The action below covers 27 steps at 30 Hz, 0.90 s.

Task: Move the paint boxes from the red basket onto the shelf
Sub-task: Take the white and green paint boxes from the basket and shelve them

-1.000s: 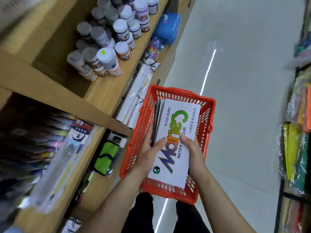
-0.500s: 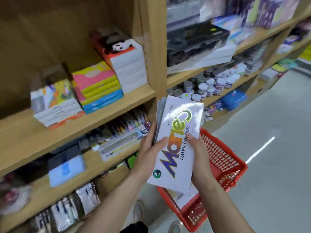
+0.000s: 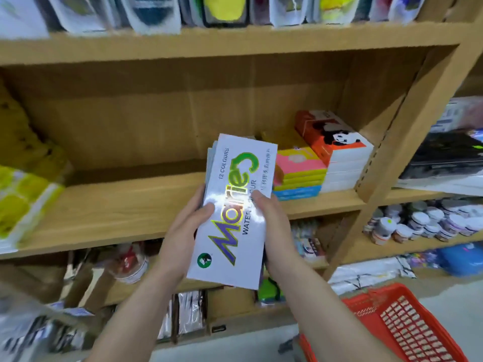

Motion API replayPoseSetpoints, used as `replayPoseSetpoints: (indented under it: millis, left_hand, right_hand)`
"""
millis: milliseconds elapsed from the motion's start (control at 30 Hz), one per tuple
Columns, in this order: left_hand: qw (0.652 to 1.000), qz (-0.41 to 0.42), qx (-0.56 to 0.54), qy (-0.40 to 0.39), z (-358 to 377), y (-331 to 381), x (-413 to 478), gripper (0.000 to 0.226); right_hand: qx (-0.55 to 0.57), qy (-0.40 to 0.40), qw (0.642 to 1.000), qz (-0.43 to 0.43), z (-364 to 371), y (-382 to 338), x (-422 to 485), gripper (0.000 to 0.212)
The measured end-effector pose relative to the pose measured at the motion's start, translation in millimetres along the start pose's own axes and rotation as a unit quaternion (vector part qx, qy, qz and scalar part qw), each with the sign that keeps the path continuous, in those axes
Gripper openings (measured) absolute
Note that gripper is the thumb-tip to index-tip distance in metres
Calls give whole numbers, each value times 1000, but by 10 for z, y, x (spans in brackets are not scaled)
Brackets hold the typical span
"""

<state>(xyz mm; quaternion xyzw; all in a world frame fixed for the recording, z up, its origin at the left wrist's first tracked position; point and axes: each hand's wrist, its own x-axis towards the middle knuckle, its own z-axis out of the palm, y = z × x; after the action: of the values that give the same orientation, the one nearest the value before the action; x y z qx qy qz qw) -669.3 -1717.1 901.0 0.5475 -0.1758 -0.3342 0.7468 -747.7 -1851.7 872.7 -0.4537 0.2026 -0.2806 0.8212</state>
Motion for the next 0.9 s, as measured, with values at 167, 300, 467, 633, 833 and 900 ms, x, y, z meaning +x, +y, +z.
replayPoseSetpoints:
  millis: [167, 300, 467, 633, 833, 900]
  left_hand:
    - [997, 7, 5, 77, -705, 263, 306, 37]
    - [993, -52, -19, 108, -978, 290, 750, 37]
    - [989, -113, -27, 90, -1185, 287, 1162, 36]
    - [989, -133, 12, 64, -1364, 286, 1295, 24]
    - [991, -65, 94, 69, -1606, -164, 1056, 34]
    - [992, -62, 89, 70, -1563, -300, 1018, 36]
  right_hand:
    - [-44, -38, 997, 53, 805, 255, 461, 51]
    - [-89, 4, 990, 106, 1052, 481, 908, 44]
    - [-112, 22, 983, 146, 1144, 582, 1271, 57]
    - [-190, 81, 967, 146, 1066, 616, 1450, 37]
    - [-259, 51, 963, 59, 811, 662, 888, 39]
    - [-291, -8, 956, 30, 780, 718, 612, 29]
